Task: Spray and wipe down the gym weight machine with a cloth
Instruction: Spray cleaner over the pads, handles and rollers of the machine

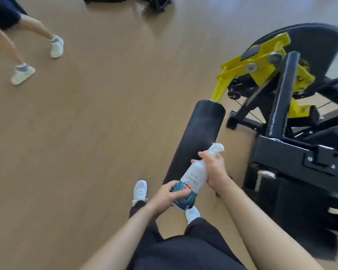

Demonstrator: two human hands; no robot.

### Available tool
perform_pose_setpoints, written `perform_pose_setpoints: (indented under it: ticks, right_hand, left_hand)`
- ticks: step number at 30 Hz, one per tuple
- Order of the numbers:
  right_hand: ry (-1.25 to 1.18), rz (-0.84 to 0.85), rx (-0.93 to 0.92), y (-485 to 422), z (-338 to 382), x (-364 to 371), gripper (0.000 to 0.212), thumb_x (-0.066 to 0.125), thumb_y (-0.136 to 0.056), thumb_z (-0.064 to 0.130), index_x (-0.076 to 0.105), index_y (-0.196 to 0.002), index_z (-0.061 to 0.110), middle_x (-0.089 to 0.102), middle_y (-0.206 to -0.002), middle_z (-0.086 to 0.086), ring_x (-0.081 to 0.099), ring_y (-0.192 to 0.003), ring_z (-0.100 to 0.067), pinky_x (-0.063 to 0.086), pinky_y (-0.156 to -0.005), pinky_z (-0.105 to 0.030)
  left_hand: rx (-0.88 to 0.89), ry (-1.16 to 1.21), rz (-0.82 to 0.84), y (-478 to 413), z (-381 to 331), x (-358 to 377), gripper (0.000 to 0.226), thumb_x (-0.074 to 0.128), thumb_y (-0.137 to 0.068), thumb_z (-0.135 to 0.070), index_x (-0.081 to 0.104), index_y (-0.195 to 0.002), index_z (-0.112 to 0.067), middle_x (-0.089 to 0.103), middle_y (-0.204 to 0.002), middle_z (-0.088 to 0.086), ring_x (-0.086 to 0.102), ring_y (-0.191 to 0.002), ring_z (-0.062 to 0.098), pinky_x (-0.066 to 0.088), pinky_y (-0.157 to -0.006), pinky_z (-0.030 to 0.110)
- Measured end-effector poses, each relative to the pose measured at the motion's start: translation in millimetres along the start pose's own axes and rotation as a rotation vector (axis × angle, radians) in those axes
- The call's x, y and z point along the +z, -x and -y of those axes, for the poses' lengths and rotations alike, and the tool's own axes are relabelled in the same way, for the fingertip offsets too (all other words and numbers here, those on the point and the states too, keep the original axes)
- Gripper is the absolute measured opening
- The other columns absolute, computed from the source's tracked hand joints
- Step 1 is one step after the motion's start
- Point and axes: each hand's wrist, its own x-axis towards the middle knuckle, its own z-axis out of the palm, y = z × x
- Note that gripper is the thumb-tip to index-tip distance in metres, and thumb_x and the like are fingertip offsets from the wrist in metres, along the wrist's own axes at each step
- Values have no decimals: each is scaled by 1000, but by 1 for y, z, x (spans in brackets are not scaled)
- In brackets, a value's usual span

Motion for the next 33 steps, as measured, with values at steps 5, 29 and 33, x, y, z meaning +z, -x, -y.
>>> perform_pose_setpoints:
  ticks: [5, 29, 33]
  right_hand:
    - [-37, -145, -77, 6, 13, 43, 27, 69, -95, 17, 56, -118, 11, 64, -108, -10, 77, -87, -32, 62, -83, -51]
    - [255, -248, -76, 71, -23, -8, 25, 72, -91, 18, 61, -112, 22, 69, -109, -12, 78, -76, -22, 59, -72, -34]
    - [270, -244, -82, 64, -28, -10, 20, 73, -90, 21, 62, -106, 20, 69, -104, -11, 77, -77, -24, 60, -73, -37]
  left_hand:
    - [-20, -96, 215, -18, -33, -66, 55, 74, -79, -56, 63, -122, -22, 76, -112, 0, 76, -100, 17, 61, -80, 33]
    - [402, -1650, 336, -105, -52, -96, 79, 44, -100, -44, -11, -158, -51, -14, -171, -13, -5, -160, 22, 14, -129, 50]
    - [-102, -1593, 129, -102, -41, -139, 60, 48, -95, -42, 44, -153, -33, 19, -171, -3, 23, -156, 31, 30, -123, 47]
